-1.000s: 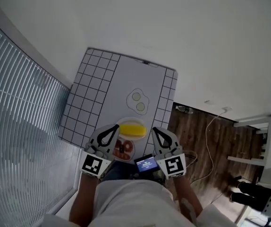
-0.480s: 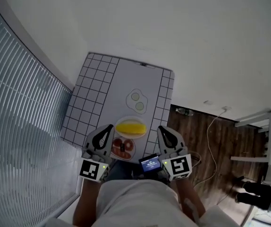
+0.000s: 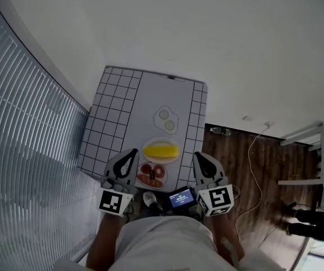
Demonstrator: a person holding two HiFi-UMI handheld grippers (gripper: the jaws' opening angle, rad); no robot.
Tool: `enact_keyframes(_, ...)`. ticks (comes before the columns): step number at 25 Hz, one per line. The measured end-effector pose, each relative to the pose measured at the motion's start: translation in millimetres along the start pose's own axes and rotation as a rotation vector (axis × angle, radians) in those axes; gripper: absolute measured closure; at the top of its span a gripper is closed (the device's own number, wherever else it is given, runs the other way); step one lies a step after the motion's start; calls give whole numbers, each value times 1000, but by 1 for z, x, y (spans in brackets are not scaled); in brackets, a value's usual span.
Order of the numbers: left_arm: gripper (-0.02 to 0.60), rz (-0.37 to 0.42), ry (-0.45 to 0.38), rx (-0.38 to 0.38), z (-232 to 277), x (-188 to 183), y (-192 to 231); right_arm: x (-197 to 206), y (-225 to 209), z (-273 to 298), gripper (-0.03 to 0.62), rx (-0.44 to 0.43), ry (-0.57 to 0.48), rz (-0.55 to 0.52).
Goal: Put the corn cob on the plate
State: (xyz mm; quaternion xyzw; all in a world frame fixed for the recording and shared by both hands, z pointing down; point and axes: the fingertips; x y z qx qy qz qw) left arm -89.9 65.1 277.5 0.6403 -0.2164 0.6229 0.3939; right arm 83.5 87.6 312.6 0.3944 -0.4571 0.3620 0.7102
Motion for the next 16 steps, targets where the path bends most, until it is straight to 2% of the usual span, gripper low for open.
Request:
enact_keyframes(2,574,-7,8,-5,-1,5,1,-1,2,-3,588,-17,-11,7)
enact_keyframes(9,574,-25,5,-39,-5,7,14,3,-4,-5,588,10,15,-10)
enact_keyframes(16,574,-6,2,-42,4,6,17,-4,-10,4,588,11,2,-25)
Point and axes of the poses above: the fingertips, and each gripper's own axes: z forward along the fingers, y to its left, x out of its underside, and after that the axes turned 15 degrees about -z, right-handed
